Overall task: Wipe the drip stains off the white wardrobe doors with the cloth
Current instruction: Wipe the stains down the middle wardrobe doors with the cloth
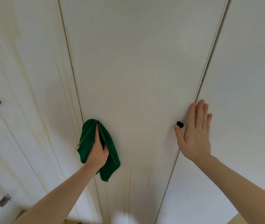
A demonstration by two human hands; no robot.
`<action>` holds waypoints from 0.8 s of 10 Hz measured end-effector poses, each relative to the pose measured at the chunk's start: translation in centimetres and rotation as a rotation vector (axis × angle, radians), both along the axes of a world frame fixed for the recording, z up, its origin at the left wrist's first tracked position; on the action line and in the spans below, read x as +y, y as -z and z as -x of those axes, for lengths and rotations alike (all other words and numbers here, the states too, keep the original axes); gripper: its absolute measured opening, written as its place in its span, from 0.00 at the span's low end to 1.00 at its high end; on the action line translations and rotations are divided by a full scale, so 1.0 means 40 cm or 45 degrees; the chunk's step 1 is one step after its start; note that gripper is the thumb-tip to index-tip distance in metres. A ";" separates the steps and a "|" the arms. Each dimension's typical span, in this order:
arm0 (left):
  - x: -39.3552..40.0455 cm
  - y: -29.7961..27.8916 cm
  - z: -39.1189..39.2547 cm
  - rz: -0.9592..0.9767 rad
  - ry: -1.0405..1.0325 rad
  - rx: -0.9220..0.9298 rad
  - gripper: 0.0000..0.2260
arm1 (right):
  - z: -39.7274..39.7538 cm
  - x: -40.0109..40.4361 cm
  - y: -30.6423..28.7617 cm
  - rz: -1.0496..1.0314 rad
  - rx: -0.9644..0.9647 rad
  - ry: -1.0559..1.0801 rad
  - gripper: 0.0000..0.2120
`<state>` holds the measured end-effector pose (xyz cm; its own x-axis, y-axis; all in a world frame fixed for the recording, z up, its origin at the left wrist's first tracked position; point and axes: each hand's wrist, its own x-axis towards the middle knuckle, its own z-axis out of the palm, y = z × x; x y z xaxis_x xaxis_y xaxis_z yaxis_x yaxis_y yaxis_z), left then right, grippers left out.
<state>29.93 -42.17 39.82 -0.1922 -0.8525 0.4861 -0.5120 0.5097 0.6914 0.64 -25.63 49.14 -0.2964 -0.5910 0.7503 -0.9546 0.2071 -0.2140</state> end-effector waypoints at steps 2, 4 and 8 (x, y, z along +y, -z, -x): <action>0.068 0.093 0.073 -0.252 -0.127 0.158 0.39 | 0.001 -0.011 0.003 -0.007 0.014 0.011 0.41; 0.168 0.127 0.236 -0.339 -0.286 0.204 0.42 | 0.003 -0.013 0.006 -0.025 0.037 0.026 0.41; 0.354 0.224 0.406 1.055 0.347 -2.099 0.24 | 0.014 -0.003 0.005 -0.077 0.045 -0.003 0.39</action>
<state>13.70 -28.02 30.84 -0.9147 -0.3950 -0.0858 -0.1795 0.5871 -0.7894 0.09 -25.75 48.95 -0.2686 -0.6363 0.7232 -0.9619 0.2162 -0.1671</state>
